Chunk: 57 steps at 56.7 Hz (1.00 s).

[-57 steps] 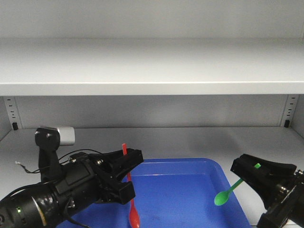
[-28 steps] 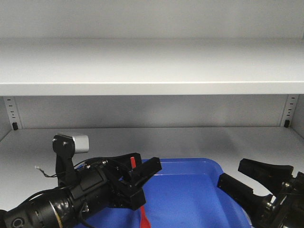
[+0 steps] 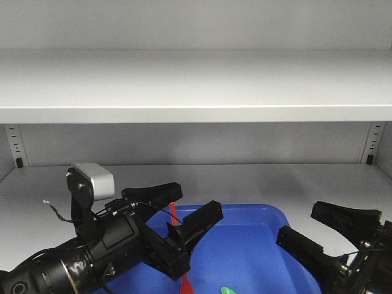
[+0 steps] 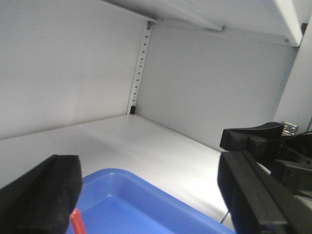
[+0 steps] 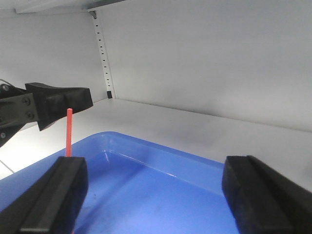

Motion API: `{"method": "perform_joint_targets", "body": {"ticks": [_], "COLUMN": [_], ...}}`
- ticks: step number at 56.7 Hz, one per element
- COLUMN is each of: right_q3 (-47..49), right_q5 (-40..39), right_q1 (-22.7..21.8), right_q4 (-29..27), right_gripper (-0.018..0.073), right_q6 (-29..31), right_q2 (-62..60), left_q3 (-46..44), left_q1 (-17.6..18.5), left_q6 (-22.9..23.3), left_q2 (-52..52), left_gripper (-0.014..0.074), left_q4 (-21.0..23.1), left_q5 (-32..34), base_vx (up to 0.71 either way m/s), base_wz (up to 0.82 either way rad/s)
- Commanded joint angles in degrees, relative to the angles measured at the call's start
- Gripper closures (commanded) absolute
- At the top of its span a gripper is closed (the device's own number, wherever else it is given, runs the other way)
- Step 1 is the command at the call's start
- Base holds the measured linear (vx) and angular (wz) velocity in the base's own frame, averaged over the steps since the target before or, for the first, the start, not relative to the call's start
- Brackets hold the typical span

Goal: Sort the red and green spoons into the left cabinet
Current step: 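Lower both spoons into the tray and open both grippers, then withdraw the left gripper from the tray, away from the spoons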

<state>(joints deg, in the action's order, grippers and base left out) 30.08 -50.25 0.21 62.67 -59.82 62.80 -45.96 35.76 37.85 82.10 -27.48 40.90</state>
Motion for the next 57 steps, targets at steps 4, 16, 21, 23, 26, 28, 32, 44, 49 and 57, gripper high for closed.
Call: {"method": "perform_joint_targets", "body": {"ticks": [4, 16, 21, 23, 26, 28, 32, 44, 49, 57], "right_q3": [1.96, 1.79, 1.79, 1.79, 1.79, 1.79, 1.79, 1.79, 1.79, 1.79], "right_q5": [-2.17, 2.1, 2.1, 2.1, 2.17, 2.17, 2.17, 2.17, 2.17, 2.17], "right_q1": [-0.06, -0.06, -0.06, -0.06, -0.06, -0.06, -0.06, -0.06, -0.06, -0.06], "right_q4": [-2.96, -3.07, -3.07, -3.07, -3.07, -3.07, -3.07, -3.07, -3.07, -3.07], "right_gripper": [0.0029, 0.0161, 0.0211, 0.0228, 0.0255, 0.0271, 0.0303, 0.0371, 0.0376, 0.0375], "right_q6": [2.93, 3.42, 3.42, 3.42, 3.42, 3.42, 3.42, 3.42, 3.42, 3.42], "right_q2": [-4.03, -7.9, -8.03, -8.03, -8.03, -8.03, -8.03, -8.03, -8.03, -8.03], "left_q3": [-1.91, -1.91, -1.91, -1.91, -1.91, -1.91, -1.91, -1.91, -1.91, -1.91], "left_q1": [0.23, 0.23, 0.23, 0.23, 0.23, 0.23, 0.23, 0.23, 0.23, 0.23], "left_q6": [-0.36, -0.31, -0.31, -0.31, -0.31, -0.31, -0.31, -0.31, -0.31, -0.31], "left_q2": [-1.8, -2.77, -2.77, -2.71, -2.71, -2.71, -2.71, -2.71, -2.71, -2.71], "left_gripper": [0.0036, 0.0172, 0.0209, 0.0223, 0.0243, 0.0256, 0.0277, 0.0325, 0.0335, 0.0346], "left_q4": [1.59, 1.59, 1.53, 1.54, 1.54, 1.54, 1.54, 1.54, 1.54, 1.54], "left_q5": [4.95, 4.95, 4.95, 4.95, 4.95, 4.95, 4.95, 4.95, 4.95, 4.95], "base_vx": [0.0, 0.0, 0.0, 0.0, 0.0, 0.0, 0.0, 0.0, 0.0, 0.0], "base_wz": [0.0, 0.0, 0.0, 0.0, 0.0, 0.0, 0.0, 0.0, 0.0, 0.0]}}
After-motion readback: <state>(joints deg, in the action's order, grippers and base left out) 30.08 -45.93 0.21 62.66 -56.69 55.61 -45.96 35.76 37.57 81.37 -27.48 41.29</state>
